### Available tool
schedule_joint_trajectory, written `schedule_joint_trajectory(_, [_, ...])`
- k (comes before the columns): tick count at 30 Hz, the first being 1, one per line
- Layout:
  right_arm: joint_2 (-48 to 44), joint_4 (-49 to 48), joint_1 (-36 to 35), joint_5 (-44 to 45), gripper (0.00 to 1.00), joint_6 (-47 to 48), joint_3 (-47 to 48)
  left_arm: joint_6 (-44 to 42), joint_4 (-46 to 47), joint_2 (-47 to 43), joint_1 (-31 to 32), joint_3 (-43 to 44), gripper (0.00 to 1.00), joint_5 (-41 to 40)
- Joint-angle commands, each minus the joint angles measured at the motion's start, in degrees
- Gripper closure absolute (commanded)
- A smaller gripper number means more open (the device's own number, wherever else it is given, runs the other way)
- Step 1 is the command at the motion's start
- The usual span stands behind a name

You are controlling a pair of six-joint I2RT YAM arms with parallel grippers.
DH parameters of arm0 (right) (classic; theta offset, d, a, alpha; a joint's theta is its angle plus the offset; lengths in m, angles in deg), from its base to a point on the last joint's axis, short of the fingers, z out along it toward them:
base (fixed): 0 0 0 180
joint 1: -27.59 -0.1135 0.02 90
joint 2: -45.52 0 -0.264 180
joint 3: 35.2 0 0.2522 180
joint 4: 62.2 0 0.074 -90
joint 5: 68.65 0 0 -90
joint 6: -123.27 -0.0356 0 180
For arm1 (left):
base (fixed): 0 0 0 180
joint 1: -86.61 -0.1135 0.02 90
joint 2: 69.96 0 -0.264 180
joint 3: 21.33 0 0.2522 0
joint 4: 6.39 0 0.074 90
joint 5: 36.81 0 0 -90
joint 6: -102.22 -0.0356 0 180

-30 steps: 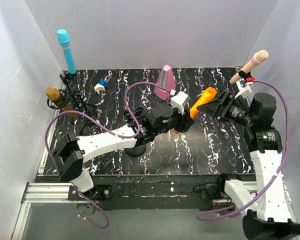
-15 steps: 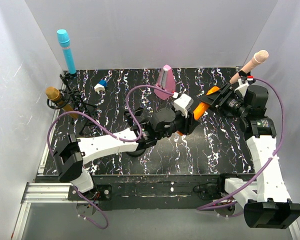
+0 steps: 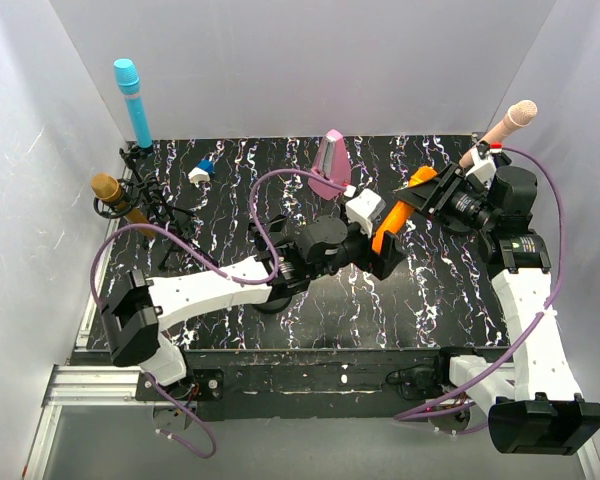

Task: Attach the microphones to the stand

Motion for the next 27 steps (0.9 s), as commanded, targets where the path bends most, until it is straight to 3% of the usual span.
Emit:
schedule_joint_trajectory(1, [0.5,-5.3,0.0,-4.3,0.99,7.9,3.2,-2.1,-6.4,-9.2,0.2,-0.3,0.1,6.2])
schedule_joint_trajectory(2, [0.5,-5.7,0.1,-5.7,0.99,9.4,3.7,-2.5,-8.1,-10.7,0.1,-0.2,0.02,7.3])
schedule_joint_trajectory(5, [1.2,-6.2,0.1,-11.5,0.99,15.0,5.1,-3.9,-17.3,-14.0,-0.3,2.6,0.02,12.2])
schedule_joint_trajectory(10, [2.9,-9.3,-0.1,-30.4,0.99,26.0,6.1,-5.7,-32.8,-16.6,-0.5,10.7,0.02,14.9])
schedule_joint_trajectory(13, [4.8,-10.6,-0.7,-37.2,0.99,28.6,6.9,-7.1,-42.0,-17.3,-1.3,17.0,0.02,13.0])
schedule_joint_trajectory(19, [8.1,3.0,-6.1,-39.1,0.99,45.9,12.7,-14.4,-58.2,-19.6,-3.5,26.3,0.02,-0.5])
schedule_joint_trajectory(23, [11.1,13.1,-10.0,-39.9,0.99,60.0,16.5,-20.9,-61.6,-25.2,-4.8,23.2,0.02,-4.3])
schedule_joint_trajectory(27, [14.4,19.6,-13.1,-39.6,0.99,71.3,20.5,-27.3,-56.4,-37.1,-5.0,12.9,0.02,-5.5])
